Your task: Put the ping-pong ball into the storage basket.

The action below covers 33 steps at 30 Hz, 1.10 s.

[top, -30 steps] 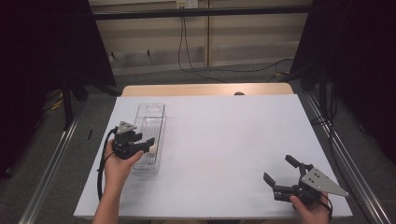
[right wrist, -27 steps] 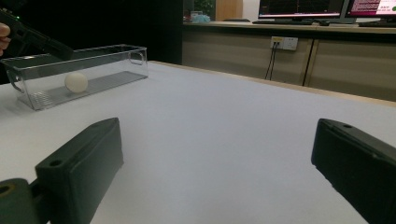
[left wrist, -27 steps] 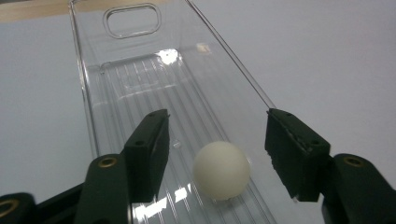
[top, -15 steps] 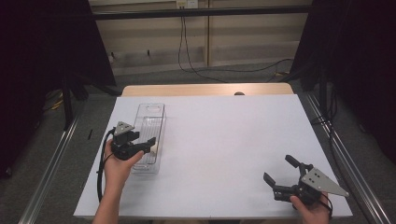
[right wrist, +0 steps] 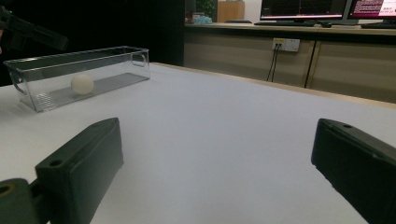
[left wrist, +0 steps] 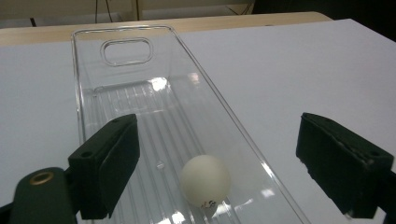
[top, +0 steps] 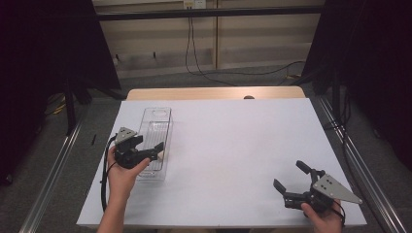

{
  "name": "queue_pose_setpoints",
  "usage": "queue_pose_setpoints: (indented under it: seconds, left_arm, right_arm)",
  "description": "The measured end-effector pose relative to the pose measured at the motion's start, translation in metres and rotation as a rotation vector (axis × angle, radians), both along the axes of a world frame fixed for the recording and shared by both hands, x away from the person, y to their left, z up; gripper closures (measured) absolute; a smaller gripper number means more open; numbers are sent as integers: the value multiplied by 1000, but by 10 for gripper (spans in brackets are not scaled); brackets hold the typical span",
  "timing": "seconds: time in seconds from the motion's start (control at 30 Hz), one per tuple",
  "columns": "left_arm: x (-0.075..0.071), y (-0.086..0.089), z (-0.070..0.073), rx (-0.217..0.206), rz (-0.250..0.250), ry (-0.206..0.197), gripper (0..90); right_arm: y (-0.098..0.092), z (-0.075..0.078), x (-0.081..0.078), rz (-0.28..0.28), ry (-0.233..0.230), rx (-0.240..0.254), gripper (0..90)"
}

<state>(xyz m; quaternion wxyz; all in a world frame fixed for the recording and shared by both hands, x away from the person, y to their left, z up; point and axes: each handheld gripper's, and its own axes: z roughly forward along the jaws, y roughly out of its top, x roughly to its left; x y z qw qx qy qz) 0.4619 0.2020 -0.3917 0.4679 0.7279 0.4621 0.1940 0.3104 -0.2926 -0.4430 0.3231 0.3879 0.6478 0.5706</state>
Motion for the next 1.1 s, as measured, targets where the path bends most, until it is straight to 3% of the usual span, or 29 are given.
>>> queue_pose_setpoints:
  seconds: [0.23, 0.6, 0.7, 1.0, 1.1]
  left_arm:
    - [-5, 0, 1, 8, -12, -37, 71]
    - [-14, 1, -3, -34, -55, -79, 31]
    - [-18, 1, -4, -32, -44, -88, 31]
    - [-28, 11, -5, -89, -27, -154, 31]
    - [-33, 13, -6, -90, -26, -159, 31]
  right_arm:
    - [0, 0, 0, 0, 5, 4, 19]
    - [0, -1, 1, 0, 6, 6, 19]
    - [0, -1, 1, 8, 8, 6, 19]
    - [0, -1, 1, 5, 7, 7, 19]
    - [0, -1, 1, 1, 6, 9, 19]
